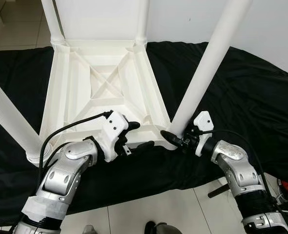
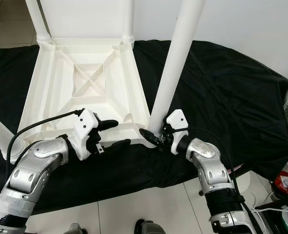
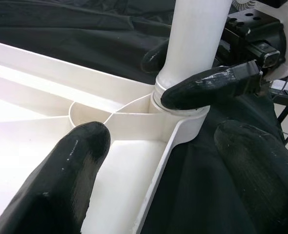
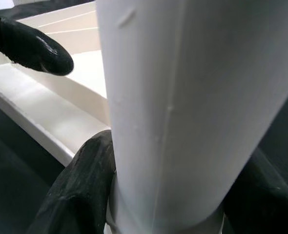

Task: Building children table

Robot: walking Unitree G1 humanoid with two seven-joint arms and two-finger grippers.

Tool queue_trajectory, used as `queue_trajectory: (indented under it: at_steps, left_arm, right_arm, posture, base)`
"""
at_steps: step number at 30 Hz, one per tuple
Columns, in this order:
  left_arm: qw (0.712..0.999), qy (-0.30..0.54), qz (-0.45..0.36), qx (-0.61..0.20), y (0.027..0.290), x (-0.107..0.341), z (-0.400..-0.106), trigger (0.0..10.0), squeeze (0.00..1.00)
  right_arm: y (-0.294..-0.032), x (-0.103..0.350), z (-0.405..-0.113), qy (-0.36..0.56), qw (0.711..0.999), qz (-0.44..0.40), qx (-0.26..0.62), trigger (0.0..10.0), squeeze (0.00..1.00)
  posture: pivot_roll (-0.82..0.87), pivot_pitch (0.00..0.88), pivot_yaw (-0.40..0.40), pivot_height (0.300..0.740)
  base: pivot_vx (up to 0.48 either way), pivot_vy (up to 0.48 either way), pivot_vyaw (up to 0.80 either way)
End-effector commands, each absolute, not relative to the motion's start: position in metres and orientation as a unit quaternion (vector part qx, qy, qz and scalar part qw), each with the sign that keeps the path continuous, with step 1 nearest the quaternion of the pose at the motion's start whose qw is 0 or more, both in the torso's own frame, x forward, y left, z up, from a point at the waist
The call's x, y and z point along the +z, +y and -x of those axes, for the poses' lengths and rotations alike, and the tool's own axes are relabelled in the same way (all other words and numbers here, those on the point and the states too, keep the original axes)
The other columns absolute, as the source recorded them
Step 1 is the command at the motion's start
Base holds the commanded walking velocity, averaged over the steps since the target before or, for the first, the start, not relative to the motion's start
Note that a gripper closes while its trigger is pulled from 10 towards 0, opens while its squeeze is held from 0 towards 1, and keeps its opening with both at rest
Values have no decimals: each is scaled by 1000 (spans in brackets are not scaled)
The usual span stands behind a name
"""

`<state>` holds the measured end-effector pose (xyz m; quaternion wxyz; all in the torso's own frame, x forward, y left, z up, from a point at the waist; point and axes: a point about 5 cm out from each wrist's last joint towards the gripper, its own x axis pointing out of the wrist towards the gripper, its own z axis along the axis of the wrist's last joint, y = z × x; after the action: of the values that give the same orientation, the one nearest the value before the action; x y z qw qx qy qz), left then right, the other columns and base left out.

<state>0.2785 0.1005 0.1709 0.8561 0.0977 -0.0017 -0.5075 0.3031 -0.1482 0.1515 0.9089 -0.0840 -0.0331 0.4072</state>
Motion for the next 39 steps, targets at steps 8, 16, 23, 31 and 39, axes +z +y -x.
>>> queue_trajectory:
  at_steps: [8, 16, 23, 31, 39]
  left_arm:
    - [848, -3, -97, -521, 98, 174, -276, 10000, 0]
    - [855, -8, -98, -510, 101, 174, -278, 10000, 0]
    - [859, -16, -95, -504, 104, 179, -280, 10000, 0]
    - [861, -21, -95, -499, 106, 183, -282, 10000, 0]
    - [862, -10, -98, -496, 112, 179, -281, 10000, 0]
  right_arm:
    - [-139, 137, -292, -8, 956, 43, 290, 10000, 0]
    - [-112, 138, -277, -19, 980, 0, 200, 10000, 0]
    - [-108, 143, -272, -29, 987, -19, 155, 10000, 0]
    - [-118, 160, -270, -70, 979, -17, 193, 10000, 1000]
    - [-124, 162, -263, -73, 971, 6, 226, 10000, 0]
  posture:
    - [19, 150, -49, 740]
    - [19, 131, -48, 740]
    - [16, 132, -45, 740]
    - [17, 146, -50, 740]
    - [28, 146, -40, 740]
  base:
    - [0, 0, 0]
    - [0, 0, 0]
    - [0, 0, 0]
    - [0, 0, 0]
    - [0, 0, 0]
